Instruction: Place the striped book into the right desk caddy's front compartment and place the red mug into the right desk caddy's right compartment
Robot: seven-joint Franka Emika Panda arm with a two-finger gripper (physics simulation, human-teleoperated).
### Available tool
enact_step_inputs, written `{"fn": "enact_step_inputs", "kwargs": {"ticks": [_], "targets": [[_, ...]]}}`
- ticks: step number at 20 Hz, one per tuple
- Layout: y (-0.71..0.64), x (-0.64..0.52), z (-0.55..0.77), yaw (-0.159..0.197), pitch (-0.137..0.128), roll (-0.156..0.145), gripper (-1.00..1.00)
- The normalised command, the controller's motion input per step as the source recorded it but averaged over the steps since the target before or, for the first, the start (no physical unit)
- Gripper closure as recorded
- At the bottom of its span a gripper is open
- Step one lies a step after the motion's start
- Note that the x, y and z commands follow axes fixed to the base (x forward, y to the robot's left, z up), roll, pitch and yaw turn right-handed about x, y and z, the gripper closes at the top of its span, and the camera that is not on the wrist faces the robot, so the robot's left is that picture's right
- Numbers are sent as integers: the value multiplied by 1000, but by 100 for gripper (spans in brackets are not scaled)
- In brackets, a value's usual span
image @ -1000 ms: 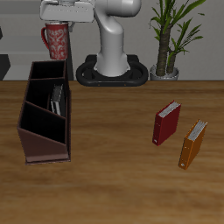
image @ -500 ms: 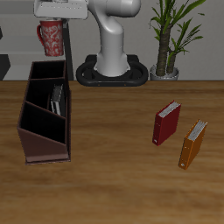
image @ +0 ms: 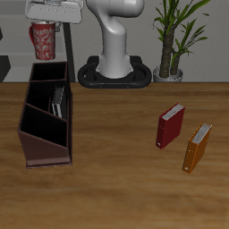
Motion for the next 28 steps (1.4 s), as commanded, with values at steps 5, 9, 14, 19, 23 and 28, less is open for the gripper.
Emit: {"fn": "enact_step_inputs", "kwargs": {"ticks": [5,9,14,19,23,28], "targets": [[-212,369,-71,-59,64,-57,100],[92,123,-139,-15,48,14,100],[122,26,-147,-15,33,30,100],[187,-88,-77,4,-4,33,100],[138,32,-25,-10,6,28,100],[65,39,-146,-11,16,15,100]]}}
